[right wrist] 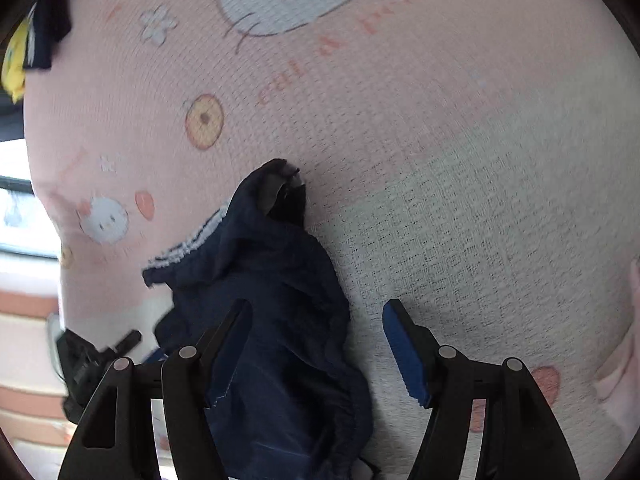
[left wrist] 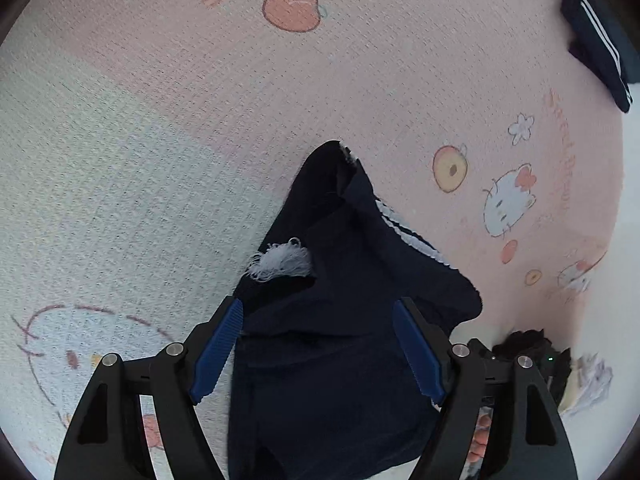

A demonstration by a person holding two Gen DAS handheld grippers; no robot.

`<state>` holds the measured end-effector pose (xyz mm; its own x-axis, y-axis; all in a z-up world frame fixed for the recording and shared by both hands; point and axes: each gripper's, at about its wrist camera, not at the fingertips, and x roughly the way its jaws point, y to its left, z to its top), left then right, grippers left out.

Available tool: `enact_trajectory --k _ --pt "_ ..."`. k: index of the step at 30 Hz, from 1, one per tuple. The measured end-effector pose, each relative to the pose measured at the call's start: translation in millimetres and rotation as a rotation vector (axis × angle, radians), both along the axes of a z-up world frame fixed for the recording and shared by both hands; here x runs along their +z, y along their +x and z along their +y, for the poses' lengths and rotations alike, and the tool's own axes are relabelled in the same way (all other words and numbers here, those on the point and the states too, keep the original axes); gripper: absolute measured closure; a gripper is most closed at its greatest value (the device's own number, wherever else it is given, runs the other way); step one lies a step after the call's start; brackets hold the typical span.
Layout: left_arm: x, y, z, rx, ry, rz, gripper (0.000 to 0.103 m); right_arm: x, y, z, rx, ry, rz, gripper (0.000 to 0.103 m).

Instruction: Fold clothes

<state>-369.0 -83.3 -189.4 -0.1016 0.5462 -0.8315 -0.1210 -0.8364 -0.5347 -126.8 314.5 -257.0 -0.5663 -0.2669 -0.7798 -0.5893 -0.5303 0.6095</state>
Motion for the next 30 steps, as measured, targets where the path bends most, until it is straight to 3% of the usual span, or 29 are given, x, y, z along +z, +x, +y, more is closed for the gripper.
enact_trajectory --k 6,9,18,20,22,24,27,28,30 --pt "-4.3 5.0 3.7 0.026 -0.006 0.020 0.047 14.7 -11.6 -9.7 0.089 0.182 0.019 0.037" --pt "-6.1 8.7 8.8 -0.001 -0.036 0.051 0.049 12.4 -13.0 -10.4 0.099 0.189 0.028 0.047" --pt "-7.6 21.6 22.7 -0.106 -0.139 0.182 0.050 6.3 -32.9 -29.6 0.175 0.348 -0.004 0.050" --pt "-7.6 23.7 29.8 -0.135 -0.177 0.217 0.060 6.1 -39.8 -30.9 0.176 0.349 0.007 0.054" --pt "-8.7 26.5 38.9 -0.157 -0.200 0.245 0.062 5.1 -46.9 -33.1 0.178 0.362 -0.001 0.060" --pt "-8.7 30.1 44.7 -0.172 -0.220 0.280 0.069 5.1 -53.0 -37.3 0.193 0.377 -0.001 0.073" --pt "-11.1 34.4 52.7 -0.194 -0.246 0.321 0.079 4.7 -61.8 -47.7 0.237 0.432 -0.020 0.084" --pt "-11.6 35.6 53.3 -0.200 -0.249 0.329 0.087 6.8 -62.1 -50.1 0.246 0.455 -0.022 0.084" --pt "-11.9 38.4 51.5 -0.205 -0.249 0.340 0.089 12.0 -61.1 -54.5 0.261 0.494 -0.015 0.086"
